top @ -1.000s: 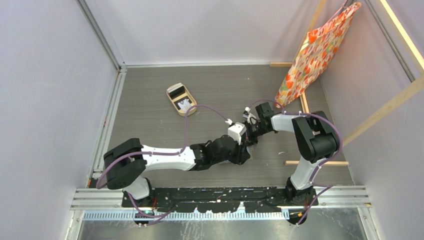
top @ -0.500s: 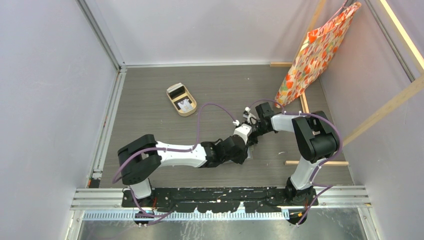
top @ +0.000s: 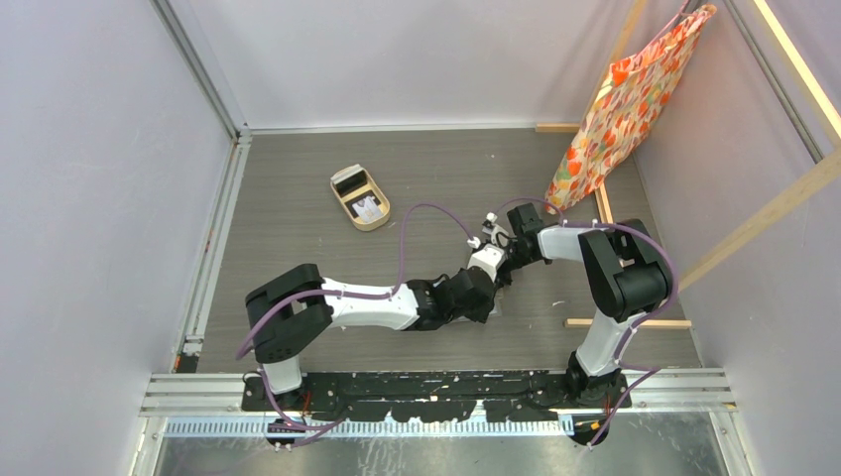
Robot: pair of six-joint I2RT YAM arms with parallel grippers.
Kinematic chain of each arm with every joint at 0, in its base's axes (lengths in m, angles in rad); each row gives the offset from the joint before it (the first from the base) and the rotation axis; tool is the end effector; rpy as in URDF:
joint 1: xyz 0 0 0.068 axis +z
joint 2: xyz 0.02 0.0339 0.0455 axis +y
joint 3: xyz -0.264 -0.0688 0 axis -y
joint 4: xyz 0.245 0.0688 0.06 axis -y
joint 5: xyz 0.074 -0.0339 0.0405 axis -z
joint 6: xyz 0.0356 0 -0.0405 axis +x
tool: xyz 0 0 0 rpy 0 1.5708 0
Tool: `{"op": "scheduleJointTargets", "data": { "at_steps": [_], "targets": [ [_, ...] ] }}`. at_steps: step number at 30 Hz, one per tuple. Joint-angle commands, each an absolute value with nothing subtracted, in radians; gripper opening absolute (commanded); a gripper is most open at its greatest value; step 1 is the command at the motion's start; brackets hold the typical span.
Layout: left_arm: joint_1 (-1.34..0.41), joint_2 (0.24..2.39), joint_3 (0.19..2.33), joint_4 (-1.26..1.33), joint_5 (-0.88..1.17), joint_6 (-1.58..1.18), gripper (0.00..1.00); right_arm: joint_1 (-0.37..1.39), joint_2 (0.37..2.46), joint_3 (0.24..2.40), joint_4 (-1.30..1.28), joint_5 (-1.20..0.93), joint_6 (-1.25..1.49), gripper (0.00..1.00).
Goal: Put the credit cards into the card holder
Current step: Insert the credit card into the card holder.
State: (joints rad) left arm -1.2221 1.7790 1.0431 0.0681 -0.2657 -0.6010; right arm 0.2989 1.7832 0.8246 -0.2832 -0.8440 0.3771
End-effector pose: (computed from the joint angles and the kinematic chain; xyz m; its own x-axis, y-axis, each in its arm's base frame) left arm 0.1391 -0.3554 0.1847 -0.6475 0.1840 -0.7395 0.5702 0.7608 -0.3099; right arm 0.2761 0.1129 0.1131 -0.9979 -0.0514 -0.0400 -0.0634 0.6269 0.7765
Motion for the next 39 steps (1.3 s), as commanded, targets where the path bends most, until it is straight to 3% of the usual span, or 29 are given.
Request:
{"op": "scheduleJointTargets", "data": {
  "at_steps": [1,21,39],
  "targets": [
    [-1.224,1.775,1.073,0.098,-0.296,-0.583,0.28,0.297,1.796,0.838,-0.281,-0.81,0.37,0.11],
    [-1.223,1.817,1.076,0.082,-0.328,-0.58,0.29,0.296,1.796,0.843,-0.293,-0.814,0.363,0.16],
    [-1.223,1.799,1.058,0.054,-0.354,-0.591,0.28,0.296,1.762,0.878,-0.365,-0.794,0.298,0.28]
  ]
}}
